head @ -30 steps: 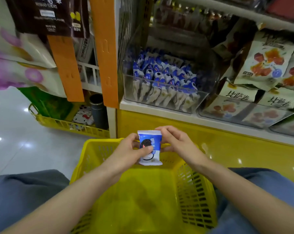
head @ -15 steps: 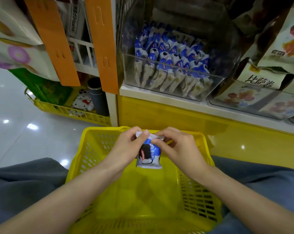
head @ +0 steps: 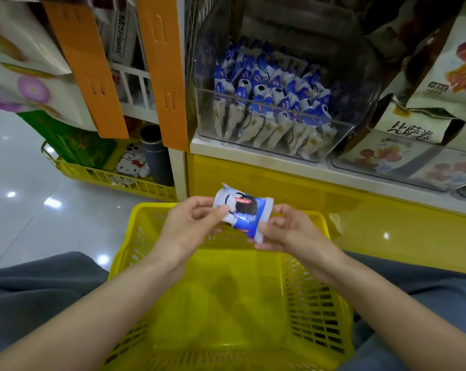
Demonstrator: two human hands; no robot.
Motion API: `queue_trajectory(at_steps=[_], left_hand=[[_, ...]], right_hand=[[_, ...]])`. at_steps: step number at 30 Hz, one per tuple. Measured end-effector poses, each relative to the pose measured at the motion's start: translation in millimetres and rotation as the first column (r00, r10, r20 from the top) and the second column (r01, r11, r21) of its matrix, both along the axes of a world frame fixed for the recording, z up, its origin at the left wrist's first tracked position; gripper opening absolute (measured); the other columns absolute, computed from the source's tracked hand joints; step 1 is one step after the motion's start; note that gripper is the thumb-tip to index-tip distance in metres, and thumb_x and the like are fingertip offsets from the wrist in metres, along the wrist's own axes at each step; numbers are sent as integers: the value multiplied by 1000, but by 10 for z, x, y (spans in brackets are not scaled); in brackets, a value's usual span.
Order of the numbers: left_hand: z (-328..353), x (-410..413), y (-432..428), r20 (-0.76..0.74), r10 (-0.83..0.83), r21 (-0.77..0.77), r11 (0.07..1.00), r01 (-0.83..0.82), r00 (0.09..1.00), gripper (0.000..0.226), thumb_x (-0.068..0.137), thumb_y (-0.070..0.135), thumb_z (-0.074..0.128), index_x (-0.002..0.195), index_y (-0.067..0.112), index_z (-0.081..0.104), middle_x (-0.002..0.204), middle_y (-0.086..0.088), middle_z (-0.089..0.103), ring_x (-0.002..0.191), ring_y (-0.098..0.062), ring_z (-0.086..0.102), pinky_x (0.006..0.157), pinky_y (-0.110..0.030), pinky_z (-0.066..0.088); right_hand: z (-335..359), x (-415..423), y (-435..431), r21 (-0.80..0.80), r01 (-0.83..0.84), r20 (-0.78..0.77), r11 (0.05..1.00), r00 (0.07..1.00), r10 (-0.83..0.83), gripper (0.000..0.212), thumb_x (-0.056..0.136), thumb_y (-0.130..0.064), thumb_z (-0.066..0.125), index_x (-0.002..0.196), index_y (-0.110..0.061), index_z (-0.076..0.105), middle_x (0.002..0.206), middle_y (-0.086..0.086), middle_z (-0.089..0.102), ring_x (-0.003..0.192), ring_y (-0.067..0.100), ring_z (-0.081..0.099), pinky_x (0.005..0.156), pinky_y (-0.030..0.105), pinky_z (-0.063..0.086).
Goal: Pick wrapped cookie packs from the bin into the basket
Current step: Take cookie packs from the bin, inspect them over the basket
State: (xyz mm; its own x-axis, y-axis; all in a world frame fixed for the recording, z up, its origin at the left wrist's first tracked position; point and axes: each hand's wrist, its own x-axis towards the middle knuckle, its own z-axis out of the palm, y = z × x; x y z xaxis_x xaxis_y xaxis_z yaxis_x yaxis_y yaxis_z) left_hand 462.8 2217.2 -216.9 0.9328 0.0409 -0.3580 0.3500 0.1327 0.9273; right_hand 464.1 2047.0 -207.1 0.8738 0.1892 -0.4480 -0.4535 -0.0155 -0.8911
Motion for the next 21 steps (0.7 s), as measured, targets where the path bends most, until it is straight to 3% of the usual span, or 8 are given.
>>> queue_trajectory(at_steps=[3, 6, 9, 13, 15, 18, 20, 21], left_hand=[[16, 13, 16, 89, 2, 28, 1000, -5, 996, 8, 87, 5, 58, 82, 10, 62, 74, -5, 66, 58, 0, 62, 55, -15, 53], [-1, -6, 7, 204, -123, 232, 970, 74, 971, 16, 86, 3, 59, 74, 14, 63, 73, -6, 66, 61, -4, 61, 59, -22, 54], [-40, -23, 2, 248, -262, 419, 897, 141, 933, 19, 85, 9, 63, 71, 22, 62, 71, 3, 65, 70, -11, 59, 71, -35, 51], [-59, -53, -23, 213, -303, 368, 906, 211, 929, 18, 85, 12, 62, 69, 20, 62, 70, 1, 63, 71, -14, 57, 73, -42, 48], [-55, -46, -33, 176, -289, 286, 930, 232, 941, 19, 85, 10, 61, 68, 17, 61, 66, 0, 60, 69, -14, 55, 71, -42, 47], [-49, -38, -42, 153, -303, 266, 929, 256, 941, 18, 86, 10, 60, 69, 15, 61, 67, -1, 59, 71, -15, 54, 73, -46, 48], [-57, -48, -62, 197, -305, 325, 917, 231, 932, 15, 86, 11, 61, 72, 18, 59, 71, 2, 59, 73, -13, 55, 73, -41, 47], [-71, -52, -72, 226, -288, 371, 909, 191, 931, 14, 86, 12, 61, 76, 21, 57, 74, 4, 59, 74, -10, 55, 72, -32, 46]], right_hand=[[-60, -86, 13, -198, -223, 0, 954, 974, 228, 37, 83, 4, 61, 115, -3, 42, 90, 16, 66, 68, 13, 66, 66, 23, 53], [-87, -112, 41, -388, -203, 191, 899, 936, 295, 48, 78, -8, 70, 119, -13, 45, 111, 1, 61, 96, 9, 59, 83, 24, 49], [-58, -90, 53, -344, -99, 354, 934, 907, 227, 26, 82, -14, 67, 100, -29, 54, 95, -13, 60, 83, -4, 58, 77, 22, 48], [-63, -64, 38, -386, -11, 477, 922, 854, 209, 12, 84, -16, 66, 79, -26, 63, 76, -7, 65, 72, 3, 59, 70, 32, 49], [-74, -65, 34, -514, 46, 569, 857, 766, 300, 7, 83, -18, 68, 80, -23, 64, 76, -8, 64, 72, 2, 59, 69, 26, 49], [-74, -70, 21, -660, 115, 643, 742, 597, 480, 9, 84, -24, 64, 83, -16, 65, 80, -7, 62, 76, 6, 57, 68, 30, 49], [-66, -59, 7, -682, 147, 652, 716, 566, 505, 12, 85, -27, 62, 84, -16, 65, 80, -6, 62, 76, 7, 57, 67, 34, 50], [-57, -55, 8, -670, 167, 664, 723, 569, 484, 11, 85, -26, 61, 83, -16, 65, 80, -6, 61, 76, 8, 57, 66, 34, 51]])
